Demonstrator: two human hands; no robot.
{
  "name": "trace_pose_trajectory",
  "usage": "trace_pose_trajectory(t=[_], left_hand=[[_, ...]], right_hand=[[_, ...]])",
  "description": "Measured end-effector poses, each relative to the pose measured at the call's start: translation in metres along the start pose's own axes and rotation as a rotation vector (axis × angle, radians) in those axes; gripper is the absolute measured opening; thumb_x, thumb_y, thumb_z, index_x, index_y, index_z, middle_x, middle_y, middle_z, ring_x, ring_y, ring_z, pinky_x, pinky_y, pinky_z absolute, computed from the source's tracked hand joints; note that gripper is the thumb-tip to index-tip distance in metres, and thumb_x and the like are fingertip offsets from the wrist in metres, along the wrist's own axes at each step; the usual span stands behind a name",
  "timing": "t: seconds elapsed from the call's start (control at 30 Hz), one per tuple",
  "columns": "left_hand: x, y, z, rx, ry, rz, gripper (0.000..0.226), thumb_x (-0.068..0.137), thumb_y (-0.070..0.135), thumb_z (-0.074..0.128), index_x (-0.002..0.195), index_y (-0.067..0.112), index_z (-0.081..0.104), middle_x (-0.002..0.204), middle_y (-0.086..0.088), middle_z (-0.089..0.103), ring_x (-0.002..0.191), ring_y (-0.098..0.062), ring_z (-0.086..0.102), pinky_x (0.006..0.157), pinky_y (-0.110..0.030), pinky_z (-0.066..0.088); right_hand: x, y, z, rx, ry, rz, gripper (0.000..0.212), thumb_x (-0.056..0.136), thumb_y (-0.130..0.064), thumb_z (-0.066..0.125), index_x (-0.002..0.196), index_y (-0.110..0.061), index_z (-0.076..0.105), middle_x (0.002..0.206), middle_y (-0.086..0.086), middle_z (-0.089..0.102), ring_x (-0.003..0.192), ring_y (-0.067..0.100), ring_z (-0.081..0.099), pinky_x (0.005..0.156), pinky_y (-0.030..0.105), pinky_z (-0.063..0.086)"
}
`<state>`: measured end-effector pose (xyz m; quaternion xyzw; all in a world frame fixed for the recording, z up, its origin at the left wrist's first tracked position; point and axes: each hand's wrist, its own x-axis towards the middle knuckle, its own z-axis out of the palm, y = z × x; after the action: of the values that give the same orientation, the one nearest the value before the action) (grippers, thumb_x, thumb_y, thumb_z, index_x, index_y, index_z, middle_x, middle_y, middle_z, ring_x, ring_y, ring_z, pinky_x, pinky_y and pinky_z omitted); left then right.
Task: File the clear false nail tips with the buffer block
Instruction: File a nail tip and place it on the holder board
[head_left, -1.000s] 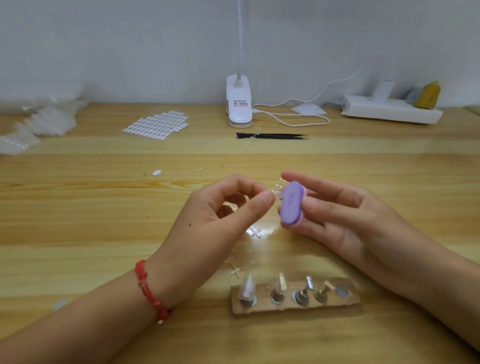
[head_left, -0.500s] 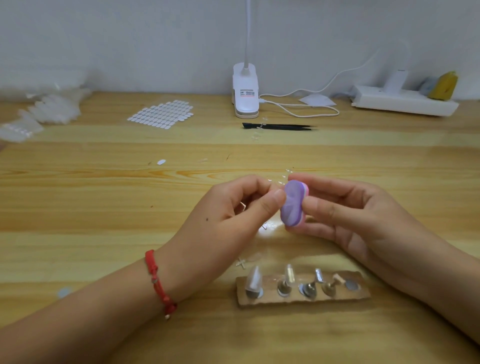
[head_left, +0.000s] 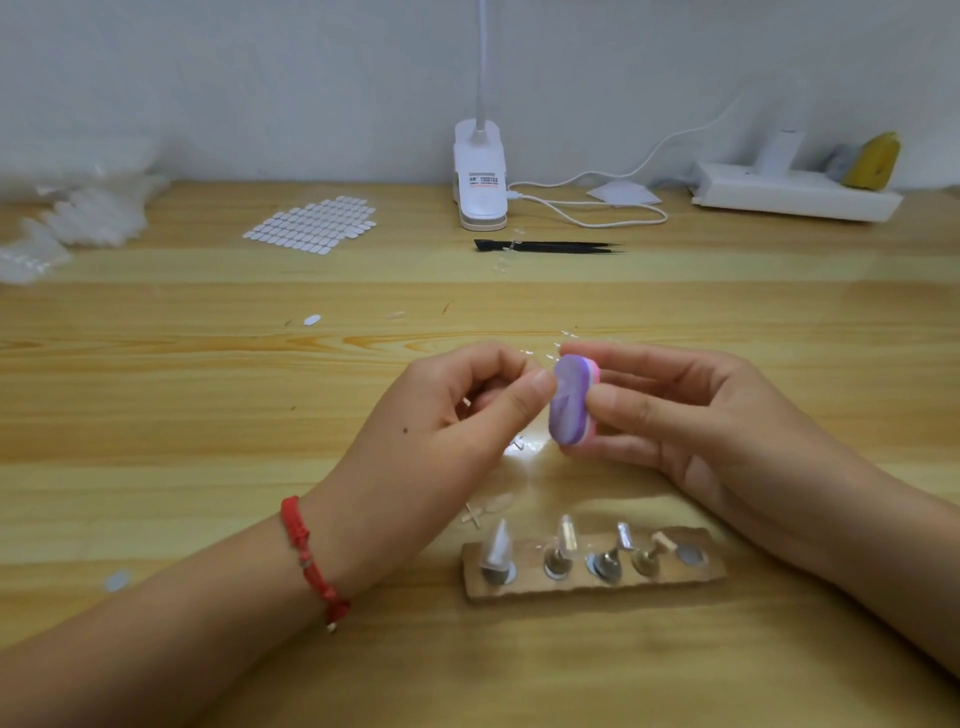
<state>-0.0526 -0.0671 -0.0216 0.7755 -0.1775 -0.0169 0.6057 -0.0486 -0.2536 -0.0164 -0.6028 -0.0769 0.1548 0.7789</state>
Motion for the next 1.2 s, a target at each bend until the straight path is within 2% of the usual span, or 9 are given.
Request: trace_pose_trajectory(t=[0.23, 0.33, 0.5, 0.6, 0.73, 0.87, 0.97, 1.07, 1.2], left_hand=[[0.001, 0.0011, -0.0027, -0.047, 0.002, -0.046, 0.028, 0.081, 0.036, 0.055, 0.083, 0.011, 0.068, 0.079, -0.026, 0.054, 0.071, -0.019, 0.042, 0.068, -0.029, 0.036], [0.0005, 0.0022, -0.0016, -0.044, -0.041, -0.054, 0.022, 0.081, 0.036, 0.056, 0.077, 0.017, 0.067, 0.073, -0.017, 0.049, 0.068, -0.016, 0.041, 0.064, -0.026, 0.034], [0.0005, 0.0026, -0.0037, -0.09, 0.014, -0.065, 0.027, 0.082, 0.035, 0.064, 0.081, 0.009, 0.067, 0.072, -0.012, 0.045, 0.067, -0.019, 0.036, 0.058, -0.025, 0.029], [-0.0001, 0.005, -0.0016, -0.063, -0.034, -0.074, 0.025, 0.08, 0.036, 0.063, 0.078, 0.011, 0.067, 0.071, -0.01, 0.043, 0.066, -0.018, 0.036, 0.058, -0.025, 0.028], [-0.0005, 0.0075, -0.0028, -0.059, -0.004, -0.082, 0.026, 0.083, 0.036, 0.068, 0.078, 0.01, 0.067, 0.068, -0.024, 0.041, 0.064, -0.02, 0.034, 0.057, -0.026, 0.027], [-0.0001, 0.0059, -0.0026, -0.071, -0.043, -0.083, 0.029, 0.078, 0.038, 0.06, 0.081, 0.01, 0.068, 0.07, -0.02, 0.047, 0.068, -0.02, 0.038, 0.064, -0.031, 0.031], [-0.0009, 0.0075, -0.0017, -0.089, 0.006, -0.076, 0.028, 0.077, 0.041, 0.073, 0.08, 0.013, 0.07, 0.068, -0.027, 0.047, 0.067, -0.02, 0.038, 0.059, -0.025, 0.031], [-0.0004, 0.0083, 0.0002, -0.089, 0.073, -0.061, 0.031, 0.07, 0.042, 0.064, 0.079, 0.014, 0.072, 0.067, -0.03, 0.043, 0.064, -0.019, 0.036, 0.054, -0.023, 0.031], [0.0011, 0.007, -0.0001, -0.119, 0.138, -0.048, 0.031, 0.066, 0.044, 0.066, 0.079, 0.016, 0.073, 0.066, -0.032, 0.04, 0.064, -0.02, 0.034, 0.055, -0.024, 0.03]], right_hand=[[-0.0009, -0.0005, -0.0003, -0.021, -0.035, 0.004, 0.039, 0.063, -0.009, 0.081, 0.102, -0.01, 0.076, 0.095, 0.013, 0.075, 0.082, 0.019, 0.073, 0.069, 0.025, 0.058], [0.0001, -0.0014, -0.0033, 0.042, 0.016, -0.013, 0.033, 0.064, -0.01, 0.077, 0.097, -0.011, 0.078, 0.091, 0.011, 0.076, 0.079, 0.017, 0.073, 0.068, 0.025, 0.058], [0.0, -0.0005, -0.0011, -0.032, -0.057, 0.007, 0.037, 0.06, -0.018, 0.079, 0.097, -0.018, 0.079, 0.09, 0.008, 0.076, 0.08, 0.016, 0.073, 0.068, 0.023, 0.057], [0.0019, 0.0, -0.0035, 0.064, -0.01, -0.006, 0.036, 0.061, -0.017, 0.077, 0.096, -0.012, 0.078, 0.087, 0.009, 0.076, 0.076, 0.015, 0.073, 0.066, 0.022, 0.057], [0.0006, 0.0008, -0.0022, -0.014, -0.082, -0.001, 0.033, 0.064, -0.017, 0.076, 0.097, -0.016, 0.078, 0.088, 0.007, 0.076, 0.079, 0.014, 0.073, 0.068, 0.024, 0.058], [0.0014, 0.001, -0.0048, 0.059, -0.031, -0.013, 0.035, 0.066, -0.014, 0.075, 0.101, -0.01, 0.076, 0.089, 0.009, 0.076, 0.079, 0.014, 0.073, 0.068, 0.023, 0.057], [0.0011, 0.0015, -0.0039, 0.01, -0.065, -0.006, 0.031, 0.07, -0.012, 0.073, 0.101, -0.013, 0.076, 0.091, 0.009, 0.076, 0.082, 0.015, 0.073, 0.069, 0.025, 0.058], [0.0002, 0.0029, -0.0028, -0.051, -0.076, -0.019, 0.031, 0.069, -0.016, 0.075, 0.1, -0.017, 0.077, 0.094, 0.008, 0.076, 0.085, 0.015, 0.073, 0.071, 0.026, 0.058], [0.0002, 0.0039, -0.0042, -0.065, -0.045, -0.032, 0.033, 0.068, -0.02, 0.077, 0.1, -0.02, 0.078, 0.097, 0.008, 0.075, 0.087, 0.018, 0.073, 0.073, 0.026, 0.057]])
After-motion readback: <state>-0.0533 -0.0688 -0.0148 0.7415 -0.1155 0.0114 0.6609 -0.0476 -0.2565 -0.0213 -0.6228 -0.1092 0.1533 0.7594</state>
